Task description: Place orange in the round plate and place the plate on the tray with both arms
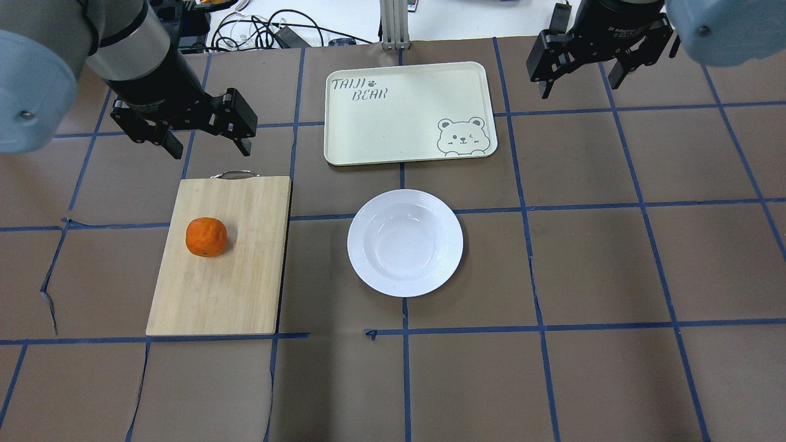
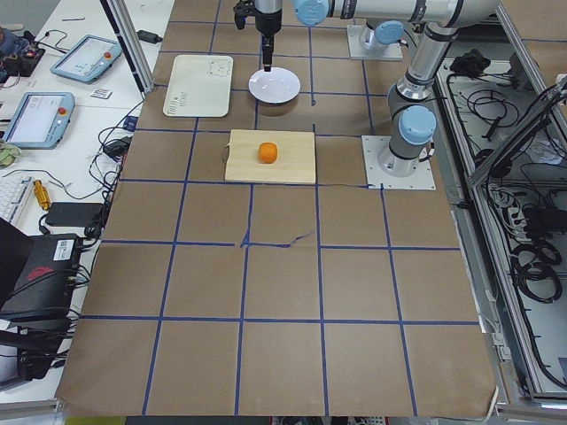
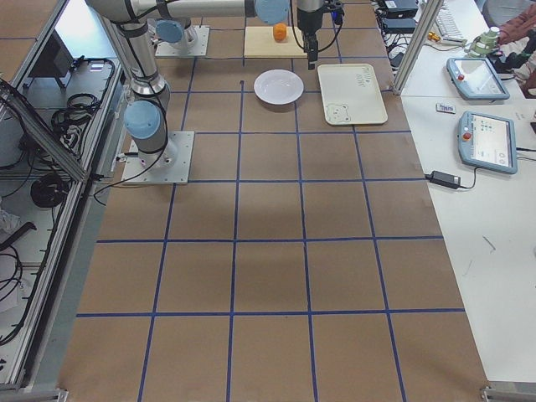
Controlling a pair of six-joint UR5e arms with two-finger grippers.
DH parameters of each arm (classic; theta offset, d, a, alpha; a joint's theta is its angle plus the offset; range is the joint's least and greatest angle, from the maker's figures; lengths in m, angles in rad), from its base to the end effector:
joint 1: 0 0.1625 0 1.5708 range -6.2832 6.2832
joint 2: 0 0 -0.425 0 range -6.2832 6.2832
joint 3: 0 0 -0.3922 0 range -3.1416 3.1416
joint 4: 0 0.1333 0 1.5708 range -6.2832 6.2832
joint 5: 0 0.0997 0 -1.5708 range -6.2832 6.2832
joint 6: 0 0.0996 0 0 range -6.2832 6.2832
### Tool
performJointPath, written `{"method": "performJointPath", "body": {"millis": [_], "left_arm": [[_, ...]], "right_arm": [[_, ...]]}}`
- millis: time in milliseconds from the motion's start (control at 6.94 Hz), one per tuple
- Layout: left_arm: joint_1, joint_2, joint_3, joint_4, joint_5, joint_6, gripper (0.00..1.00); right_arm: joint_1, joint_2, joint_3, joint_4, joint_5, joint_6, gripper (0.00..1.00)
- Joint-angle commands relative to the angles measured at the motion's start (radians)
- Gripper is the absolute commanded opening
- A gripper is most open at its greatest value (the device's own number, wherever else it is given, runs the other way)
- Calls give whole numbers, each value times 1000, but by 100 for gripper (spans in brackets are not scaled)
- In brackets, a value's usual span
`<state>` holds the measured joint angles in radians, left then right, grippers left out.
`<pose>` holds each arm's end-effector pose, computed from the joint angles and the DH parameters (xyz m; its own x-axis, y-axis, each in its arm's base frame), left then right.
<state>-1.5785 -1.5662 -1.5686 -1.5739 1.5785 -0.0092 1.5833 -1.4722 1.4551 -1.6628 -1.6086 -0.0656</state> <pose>-0.1363 -0.4893 0.4909 -1.0000 -0.0015 -0.0077 -0.0015 1.0000 -0.0038 0.1363 -0.5423 0.5041 -0.9963 -0.0735 0.0446 -0.0779 0.9913 -0.1062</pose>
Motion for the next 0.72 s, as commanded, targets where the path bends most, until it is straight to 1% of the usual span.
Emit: {"method": "performJointPath", "body": {"millis": [0, 288, 432, 577], "left_arm": [[0, 0, -1, 0, 0, 0, 100], [0, 0, 1, 2, 0, 0, 100], [0, 0, 2, 2, 0, 0, 100], [0, 0, 2, 2, -2, 0, 100]], "right_arm": [[0, -2, 5, -2, 0, 0, 100], [-3, -7, 4, -2, 10, 4, 100], [-11, -8, 4, -2, 85, 36, 100], [-8, -11, 5, 0, 85, 42, 100]]}}
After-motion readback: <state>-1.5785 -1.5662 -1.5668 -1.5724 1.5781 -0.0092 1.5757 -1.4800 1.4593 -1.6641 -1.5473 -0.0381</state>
